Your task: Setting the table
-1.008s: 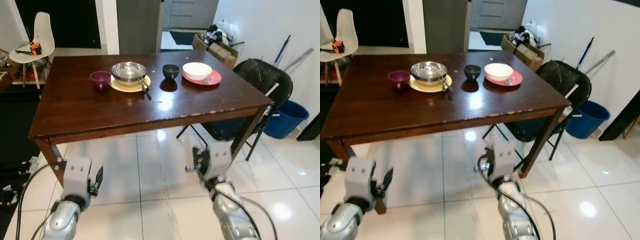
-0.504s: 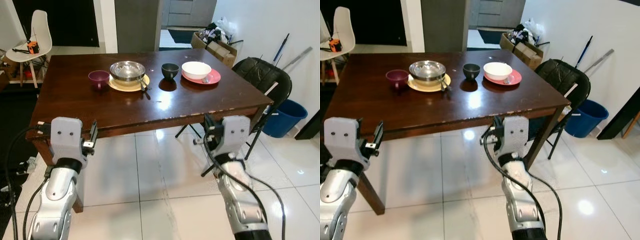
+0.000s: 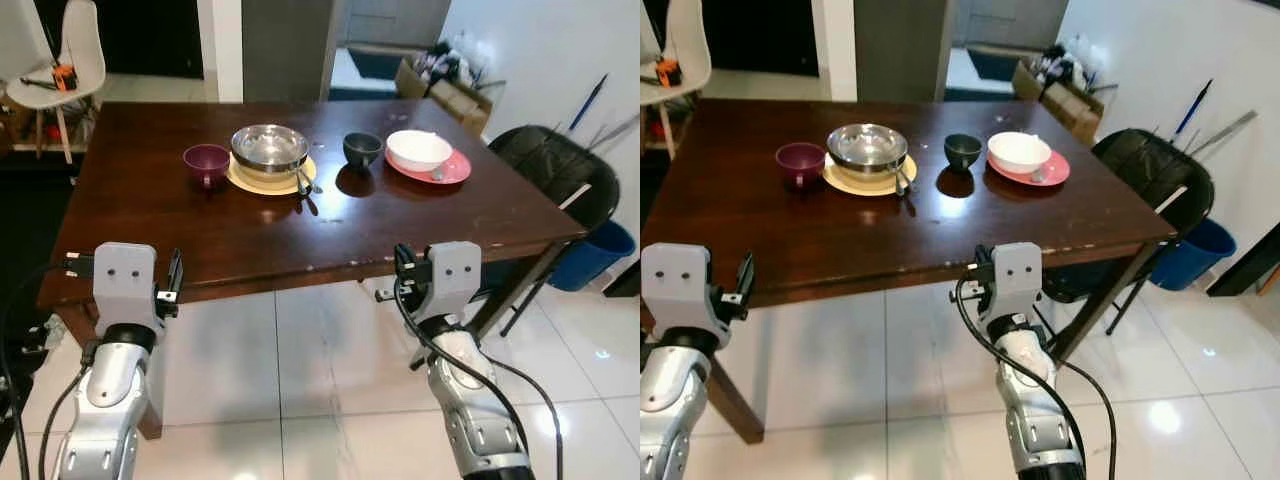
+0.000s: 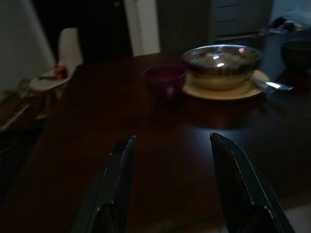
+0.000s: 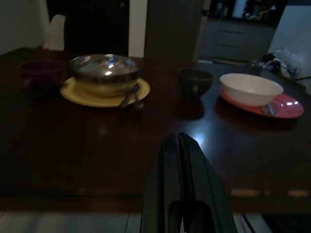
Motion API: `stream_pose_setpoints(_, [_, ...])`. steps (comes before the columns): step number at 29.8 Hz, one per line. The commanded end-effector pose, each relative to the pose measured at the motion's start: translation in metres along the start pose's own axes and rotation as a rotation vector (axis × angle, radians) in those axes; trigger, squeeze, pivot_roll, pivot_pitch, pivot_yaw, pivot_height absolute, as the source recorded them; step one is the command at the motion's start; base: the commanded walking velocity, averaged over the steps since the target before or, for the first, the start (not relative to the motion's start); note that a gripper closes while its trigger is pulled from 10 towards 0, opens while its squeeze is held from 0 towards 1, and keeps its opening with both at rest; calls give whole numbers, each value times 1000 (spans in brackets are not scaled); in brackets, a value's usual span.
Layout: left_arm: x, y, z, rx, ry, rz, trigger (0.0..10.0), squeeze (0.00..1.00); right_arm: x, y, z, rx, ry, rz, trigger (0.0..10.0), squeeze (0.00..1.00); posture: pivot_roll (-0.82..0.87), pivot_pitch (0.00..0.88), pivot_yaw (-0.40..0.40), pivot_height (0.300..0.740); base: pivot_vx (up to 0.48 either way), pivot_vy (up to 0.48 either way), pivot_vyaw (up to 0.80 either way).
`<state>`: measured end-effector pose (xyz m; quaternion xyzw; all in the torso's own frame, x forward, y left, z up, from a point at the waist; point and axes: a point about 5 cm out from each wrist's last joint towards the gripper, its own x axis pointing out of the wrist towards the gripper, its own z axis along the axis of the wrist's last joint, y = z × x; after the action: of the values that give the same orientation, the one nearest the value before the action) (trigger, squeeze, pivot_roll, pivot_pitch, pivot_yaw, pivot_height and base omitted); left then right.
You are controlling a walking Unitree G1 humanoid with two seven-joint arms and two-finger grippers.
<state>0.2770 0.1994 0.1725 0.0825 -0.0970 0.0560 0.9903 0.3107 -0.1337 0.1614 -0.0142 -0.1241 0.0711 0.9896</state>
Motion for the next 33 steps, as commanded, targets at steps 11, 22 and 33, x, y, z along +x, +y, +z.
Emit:
stream_pose_setpoints(11, [-1, -7, -2, 12, 16, -28, 10000, 0, -4, -6, -8, 4, 41, -7, 10000, 0, -11, 0, -4, 740, 355, 0, 0])
stream_pose_setpoints(22, [-5, -17, -4, 23, 14, -79, 10000, 0, -5, -10, -14, 23, 68, -10, 10000, 0, -10, 0, -7, 740, 334, 0, 0])
stream_pose_setpoints(33, [-6, -26, -6, 20, 22, -122, 10000, 0, -5, -16, -17, 16, 78, -34, 10000, 0, -15, 0, -2, 740, 326, 0, 0])
